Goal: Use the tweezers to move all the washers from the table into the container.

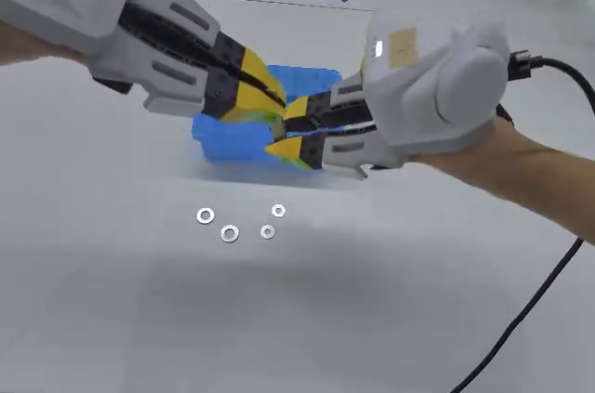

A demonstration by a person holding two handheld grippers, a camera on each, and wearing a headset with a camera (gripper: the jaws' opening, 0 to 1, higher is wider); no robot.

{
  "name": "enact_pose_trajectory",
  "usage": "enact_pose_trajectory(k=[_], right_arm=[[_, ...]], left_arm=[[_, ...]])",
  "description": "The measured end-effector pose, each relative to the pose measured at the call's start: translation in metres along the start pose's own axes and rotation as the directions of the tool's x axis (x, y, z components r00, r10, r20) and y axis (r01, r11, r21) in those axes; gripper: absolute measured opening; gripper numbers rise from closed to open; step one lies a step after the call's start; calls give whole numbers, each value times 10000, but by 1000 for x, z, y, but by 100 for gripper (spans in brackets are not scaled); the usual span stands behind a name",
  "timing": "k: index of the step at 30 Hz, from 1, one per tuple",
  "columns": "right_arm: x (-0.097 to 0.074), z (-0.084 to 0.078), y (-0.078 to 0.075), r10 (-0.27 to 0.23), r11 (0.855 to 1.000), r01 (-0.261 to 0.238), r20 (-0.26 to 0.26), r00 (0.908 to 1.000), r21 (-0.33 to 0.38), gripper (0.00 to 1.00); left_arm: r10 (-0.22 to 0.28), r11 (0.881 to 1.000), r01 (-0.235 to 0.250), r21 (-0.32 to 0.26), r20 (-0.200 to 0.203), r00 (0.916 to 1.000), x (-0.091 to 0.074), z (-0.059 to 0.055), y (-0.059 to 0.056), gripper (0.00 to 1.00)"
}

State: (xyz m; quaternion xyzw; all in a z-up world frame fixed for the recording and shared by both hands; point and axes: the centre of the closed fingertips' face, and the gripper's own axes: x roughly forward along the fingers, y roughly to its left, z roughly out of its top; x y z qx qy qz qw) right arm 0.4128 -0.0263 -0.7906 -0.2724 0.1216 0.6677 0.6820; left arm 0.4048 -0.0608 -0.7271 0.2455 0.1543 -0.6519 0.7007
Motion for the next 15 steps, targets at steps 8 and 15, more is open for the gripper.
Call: enact_pose_trajectory(k=[8, 15], right_arm=[[14, -25, 35, 469, 9989, -465, -471, 9978, 100, 12], [22, -40, 35, 391, 9984, -359, -742, 9965, 446, 13]], left_arm=[[-53, 9963, 41, -858, -135, 9999, 17, -27, -31, 6], [26, 9931, -62, -1173, -309, 9995, 22, -41, -29, 6]])
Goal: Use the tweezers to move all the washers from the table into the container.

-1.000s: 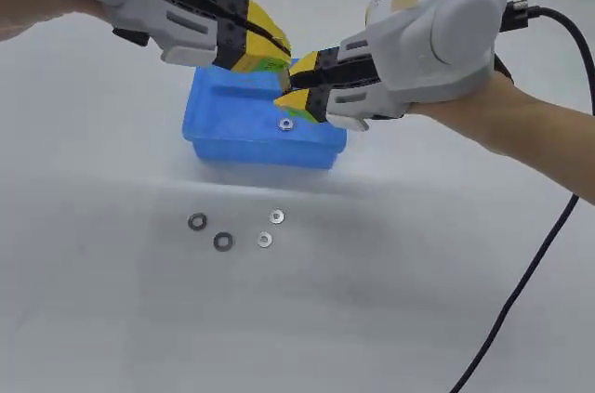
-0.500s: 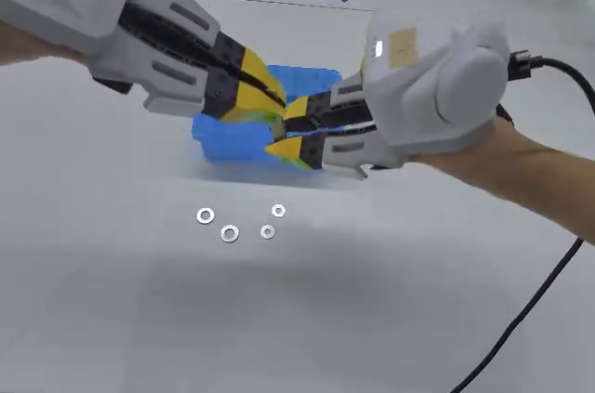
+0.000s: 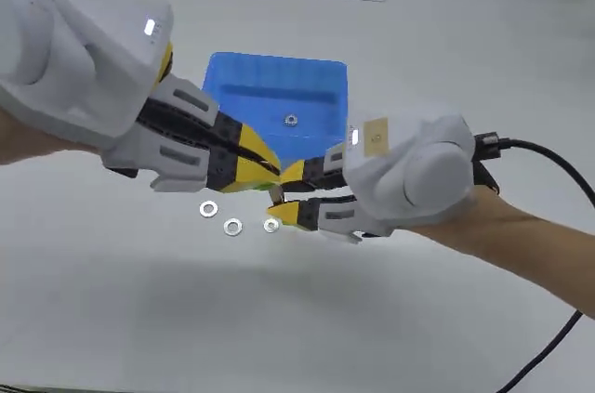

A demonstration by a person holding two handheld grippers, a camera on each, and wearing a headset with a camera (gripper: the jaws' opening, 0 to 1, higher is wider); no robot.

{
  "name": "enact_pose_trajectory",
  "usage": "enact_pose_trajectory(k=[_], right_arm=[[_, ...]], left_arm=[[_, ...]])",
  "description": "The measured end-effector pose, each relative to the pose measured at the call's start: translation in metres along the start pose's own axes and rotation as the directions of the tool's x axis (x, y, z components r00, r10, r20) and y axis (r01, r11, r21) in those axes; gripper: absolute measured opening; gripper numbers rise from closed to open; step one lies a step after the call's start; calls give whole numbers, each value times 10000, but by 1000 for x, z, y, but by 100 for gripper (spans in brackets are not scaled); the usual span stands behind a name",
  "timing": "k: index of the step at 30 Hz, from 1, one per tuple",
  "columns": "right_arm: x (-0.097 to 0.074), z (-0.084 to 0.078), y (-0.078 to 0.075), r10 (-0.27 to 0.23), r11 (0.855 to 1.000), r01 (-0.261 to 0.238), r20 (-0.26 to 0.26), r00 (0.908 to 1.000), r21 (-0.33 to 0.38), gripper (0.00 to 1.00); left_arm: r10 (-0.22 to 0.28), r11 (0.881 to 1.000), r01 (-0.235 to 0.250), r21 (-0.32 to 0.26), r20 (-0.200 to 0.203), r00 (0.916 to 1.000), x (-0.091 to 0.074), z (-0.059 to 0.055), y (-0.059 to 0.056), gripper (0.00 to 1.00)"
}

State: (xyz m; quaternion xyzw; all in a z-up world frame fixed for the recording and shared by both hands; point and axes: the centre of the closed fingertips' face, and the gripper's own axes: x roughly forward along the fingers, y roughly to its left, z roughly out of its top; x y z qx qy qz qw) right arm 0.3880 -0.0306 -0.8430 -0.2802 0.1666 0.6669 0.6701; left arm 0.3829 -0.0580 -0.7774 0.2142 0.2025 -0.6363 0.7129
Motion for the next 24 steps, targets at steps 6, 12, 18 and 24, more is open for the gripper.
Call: enact_pose_trajectory(k=[6, 12, 18, 24], right_arm=[[6, -8, -4, -118, 9998, 121, -170, 9998, 181, 13], [8, -10, -4, -151, 9999, 151, -246, 9996, 27, 13], [9, -9, -7, -201, 9997, 202, -163, 9997, 112, 13], [10, -10, -8, -174, 9996, 178, -182, 9997, 216, 13]], left_arm=[[74, 10000, -75, -34, -160, 9998, 5, -7, 4, 6], [20, 9999, -16, 117, -343, 9994, 8, -8, 3, 6], [102, 9999, -99, 72, -335, 9994, 8, -8, 6, 6], [101, 9999, -103, -82, -258, 9996, 8, -7, 7, 6]])
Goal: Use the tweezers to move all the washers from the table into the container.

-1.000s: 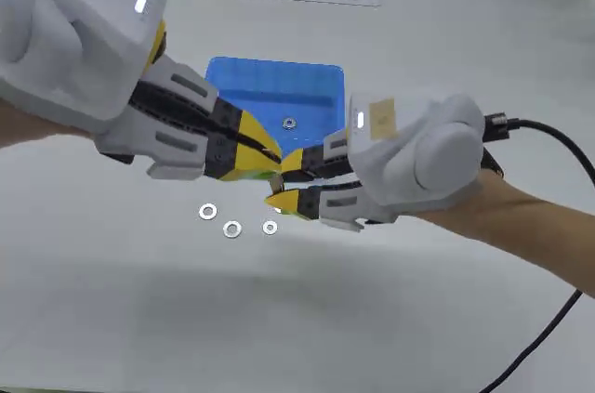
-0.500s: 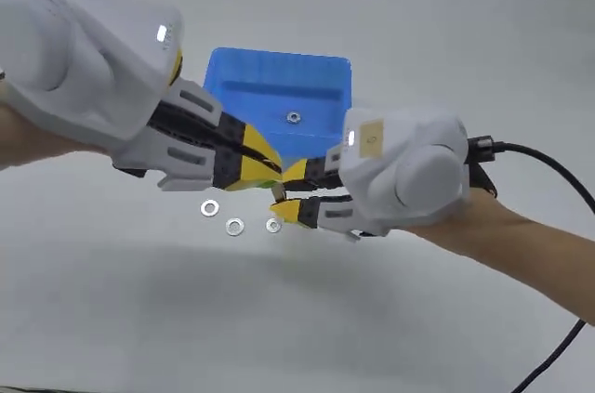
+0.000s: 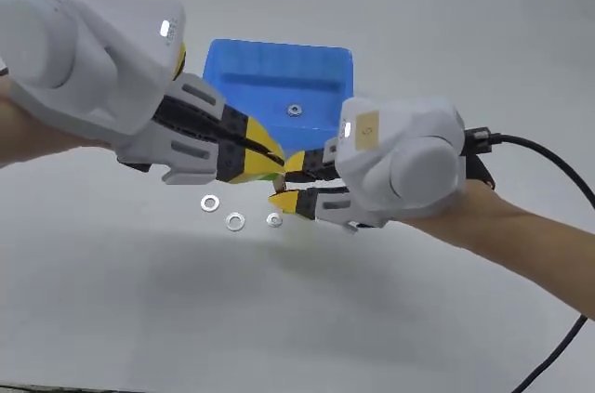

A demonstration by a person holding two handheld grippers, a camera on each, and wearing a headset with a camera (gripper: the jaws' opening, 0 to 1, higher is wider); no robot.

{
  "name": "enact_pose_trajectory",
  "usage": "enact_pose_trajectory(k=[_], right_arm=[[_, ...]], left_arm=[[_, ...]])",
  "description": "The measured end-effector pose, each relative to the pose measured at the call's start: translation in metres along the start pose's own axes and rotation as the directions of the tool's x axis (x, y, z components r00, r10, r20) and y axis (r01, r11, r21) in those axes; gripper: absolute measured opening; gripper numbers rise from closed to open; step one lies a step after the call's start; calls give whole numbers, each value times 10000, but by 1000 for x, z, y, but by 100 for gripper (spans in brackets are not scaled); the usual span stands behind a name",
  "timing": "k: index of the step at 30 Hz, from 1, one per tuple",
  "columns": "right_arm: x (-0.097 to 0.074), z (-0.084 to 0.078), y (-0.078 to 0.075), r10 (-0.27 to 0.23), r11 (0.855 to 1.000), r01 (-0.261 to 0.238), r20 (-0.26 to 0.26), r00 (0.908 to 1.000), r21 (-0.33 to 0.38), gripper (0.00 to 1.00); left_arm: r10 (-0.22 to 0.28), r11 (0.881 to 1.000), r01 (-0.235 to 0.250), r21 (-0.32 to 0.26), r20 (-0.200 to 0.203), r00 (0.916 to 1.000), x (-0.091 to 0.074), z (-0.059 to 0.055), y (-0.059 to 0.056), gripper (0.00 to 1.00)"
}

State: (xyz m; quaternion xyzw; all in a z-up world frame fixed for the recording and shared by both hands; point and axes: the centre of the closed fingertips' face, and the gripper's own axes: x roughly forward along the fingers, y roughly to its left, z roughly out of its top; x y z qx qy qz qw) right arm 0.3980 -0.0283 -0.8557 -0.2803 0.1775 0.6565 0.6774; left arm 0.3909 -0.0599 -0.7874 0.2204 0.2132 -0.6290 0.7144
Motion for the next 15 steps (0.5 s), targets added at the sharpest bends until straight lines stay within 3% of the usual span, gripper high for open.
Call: enact_pose_trajectory(k=[15], right_arm=[[1, -4, 0, 57, 9983, -52, -87, 9999, 579, 11]], left_arm=[[-195, 9983, 198, -543, 64, 9998, -1, 0, 2, 6]])
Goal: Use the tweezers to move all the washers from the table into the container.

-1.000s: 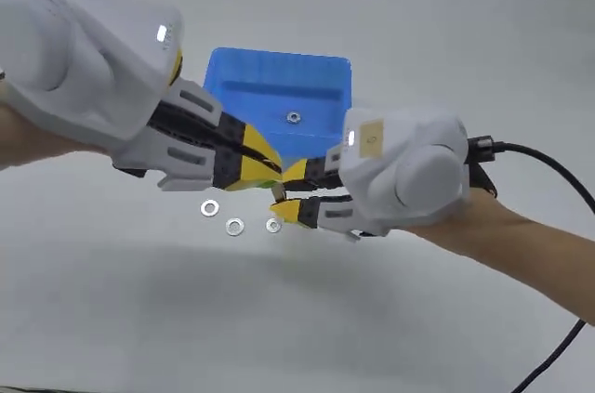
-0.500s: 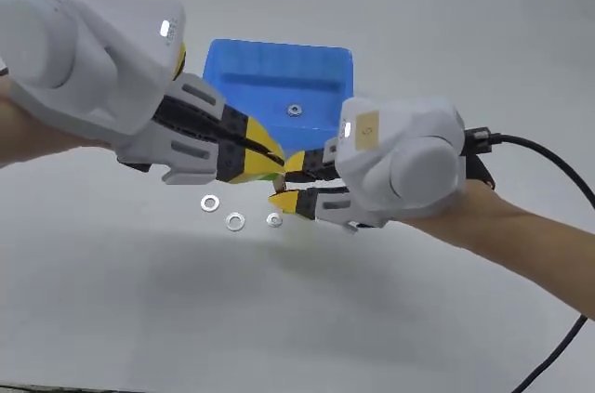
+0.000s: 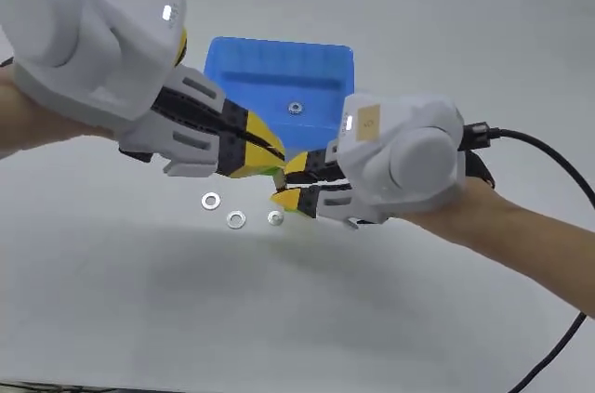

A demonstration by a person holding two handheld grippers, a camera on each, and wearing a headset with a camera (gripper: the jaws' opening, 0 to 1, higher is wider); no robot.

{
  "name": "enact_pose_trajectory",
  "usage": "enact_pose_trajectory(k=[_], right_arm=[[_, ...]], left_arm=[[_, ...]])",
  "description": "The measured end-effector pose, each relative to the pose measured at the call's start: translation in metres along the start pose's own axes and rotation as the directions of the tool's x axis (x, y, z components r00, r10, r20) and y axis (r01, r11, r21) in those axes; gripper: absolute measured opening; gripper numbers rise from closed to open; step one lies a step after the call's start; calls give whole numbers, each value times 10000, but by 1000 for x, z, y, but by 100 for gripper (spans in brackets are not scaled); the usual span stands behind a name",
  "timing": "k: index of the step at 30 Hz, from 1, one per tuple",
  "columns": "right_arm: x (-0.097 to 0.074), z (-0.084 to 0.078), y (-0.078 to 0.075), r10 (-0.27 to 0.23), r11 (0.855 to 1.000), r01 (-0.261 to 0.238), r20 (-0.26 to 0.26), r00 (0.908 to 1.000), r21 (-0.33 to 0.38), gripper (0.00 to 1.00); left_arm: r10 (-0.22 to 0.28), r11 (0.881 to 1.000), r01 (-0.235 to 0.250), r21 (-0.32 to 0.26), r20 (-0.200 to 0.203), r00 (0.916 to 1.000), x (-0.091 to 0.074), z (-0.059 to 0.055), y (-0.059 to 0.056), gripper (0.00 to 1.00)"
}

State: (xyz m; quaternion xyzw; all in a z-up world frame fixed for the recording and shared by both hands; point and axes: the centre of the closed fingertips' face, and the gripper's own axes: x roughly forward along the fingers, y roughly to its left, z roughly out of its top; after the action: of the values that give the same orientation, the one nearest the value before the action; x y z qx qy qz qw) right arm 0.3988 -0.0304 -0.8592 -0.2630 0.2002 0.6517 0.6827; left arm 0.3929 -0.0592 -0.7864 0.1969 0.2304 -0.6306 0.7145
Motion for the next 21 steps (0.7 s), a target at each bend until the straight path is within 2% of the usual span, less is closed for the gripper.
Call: enact_pose_trajectory(k=[6, 11, 21], right_arm=[[0, 0, 0, 25, 10000, -25, -95, 10000, 55, 11], [-3, 3, 7, 150, 9999, -150, -47, 9999, -8, 11], [-19, 25, 12, 9, 9992, 6, 358, 9994, -409, 11]], left_arm=[[-55, 10000, 55, -2, -86, 9999, 0, -2, 1, 6], [-172, 9999, 172, -6, -107, 9998, -3, 1, -5, 6], [-157, 9990, 159, 429, -58, 9999, -19, 19, -15, 6]])
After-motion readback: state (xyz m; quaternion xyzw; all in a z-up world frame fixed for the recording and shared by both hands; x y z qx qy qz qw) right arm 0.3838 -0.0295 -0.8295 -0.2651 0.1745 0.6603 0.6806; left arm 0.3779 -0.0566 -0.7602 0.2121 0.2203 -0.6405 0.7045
